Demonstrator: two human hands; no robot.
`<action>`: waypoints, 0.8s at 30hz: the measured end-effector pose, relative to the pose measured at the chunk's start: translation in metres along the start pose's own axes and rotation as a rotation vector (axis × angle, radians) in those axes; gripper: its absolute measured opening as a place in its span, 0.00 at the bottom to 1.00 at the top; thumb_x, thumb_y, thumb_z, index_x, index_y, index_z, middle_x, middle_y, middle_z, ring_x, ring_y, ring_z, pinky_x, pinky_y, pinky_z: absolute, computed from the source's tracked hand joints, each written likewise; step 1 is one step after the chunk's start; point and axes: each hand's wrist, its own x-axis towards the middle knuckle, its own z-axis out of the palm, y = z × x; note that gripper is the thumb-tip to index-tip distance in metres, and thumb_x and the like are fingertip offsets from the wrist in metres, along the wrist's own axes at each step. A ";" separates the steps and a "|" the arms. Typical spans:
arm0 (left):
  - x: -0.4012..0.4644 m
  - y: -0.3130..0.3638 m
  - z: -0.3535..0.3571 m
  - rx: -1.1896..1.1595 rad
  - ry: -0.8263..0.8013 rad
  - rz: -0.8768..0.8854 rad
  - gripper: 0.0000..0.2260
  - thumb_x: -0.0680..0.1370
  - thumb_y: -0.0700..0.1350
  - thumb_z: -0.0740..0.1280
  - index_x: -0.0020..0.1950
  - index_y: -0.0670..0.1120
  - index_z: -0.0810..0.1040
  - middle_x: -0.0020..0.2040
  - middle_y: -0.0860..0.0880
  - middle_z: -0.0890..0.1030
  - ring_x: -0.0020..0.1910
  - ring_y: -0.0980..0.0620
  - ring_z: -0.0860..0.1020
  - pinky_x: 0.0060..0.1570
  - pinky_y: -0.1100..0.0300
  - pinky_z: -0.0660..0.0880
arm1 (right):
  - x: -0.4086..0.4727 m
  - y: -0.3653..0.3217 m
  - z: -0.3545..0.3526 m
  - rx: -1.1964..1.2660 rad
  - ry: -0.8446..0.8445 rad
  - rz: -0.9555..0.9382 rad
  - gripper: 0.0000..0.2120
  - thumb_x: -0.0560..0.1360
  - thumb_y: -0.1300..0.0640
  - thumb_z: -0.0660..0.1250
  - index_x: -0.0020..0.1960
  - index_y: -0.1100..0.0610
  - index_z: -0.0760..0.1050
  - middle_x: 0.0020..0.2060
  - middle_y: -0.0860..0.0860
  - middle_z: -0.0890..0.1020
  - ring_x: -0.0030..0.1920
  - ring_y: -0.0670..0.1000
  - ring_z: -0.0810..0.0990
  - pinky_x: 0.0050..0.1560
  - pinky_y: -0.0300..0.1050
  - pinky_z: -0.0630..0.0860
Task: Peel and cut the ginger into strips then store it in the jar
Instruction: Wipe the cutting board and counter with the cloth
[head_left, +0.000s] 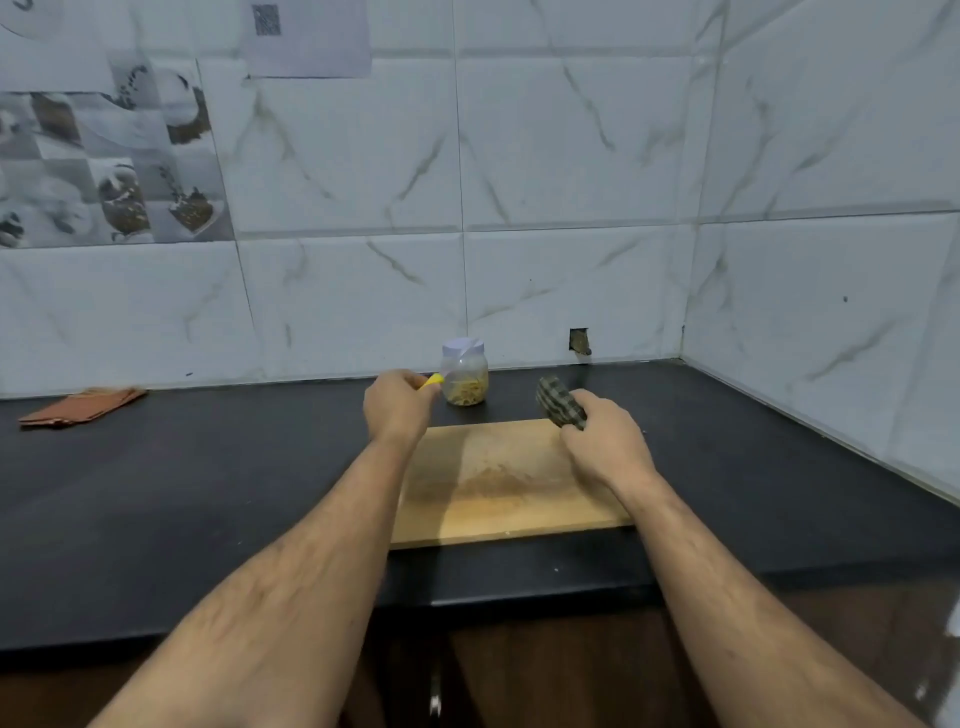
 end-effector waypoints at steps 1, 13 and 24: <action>0.015 0.007 0.009 0.021 0.000 0.011 0.09 0.76 0.50 0.72 0.49 0.45 0.85 0.45 0.47 0.85 0.48 0.48 0.81 0.45 0.58 0.74 | 0.007 0.001 0.004 -0.037 -0.014 -0.010 0.13 0.75 0.59 0.61 0.58 0.50 0.75 0.47 0.50 0.80 0.45 0.54 0.78 0.44 0.49 0.76; 0.181 0.025 0.111 0.272 -0.017 0.017 0.06 0.76 0.52 0.72 0.49 0.50 0.83 0.49 0.48 0.84 0.52 0.46 0.81 0.57 0.51 0.77 | 0.055 0.006 0.031 -0.344 -0.168 -0.082 0.14 0.77 0.57 0.57 0.58 0.45 0.73 0.48 0.49 0.73 0.49 0.53 0.76 0.45 0.49 0.75; 0.201 0.009 0.128 0.434 -0.128 -0.003 0.20 0.72 0.60 0.73 0.57 0.48 0.81 0.57 0.47 0.82 0.59 0.43 0.78 0.61 0.49 0.71 | 0.055 0.011 0.040 -0.357 -0.200 -0.046 0.15 0.77 0.57 0.57 0.60 0.44 0.74 0.49 0.48 0.73 0.50 0.53 0.76 0.43 0.48 0.73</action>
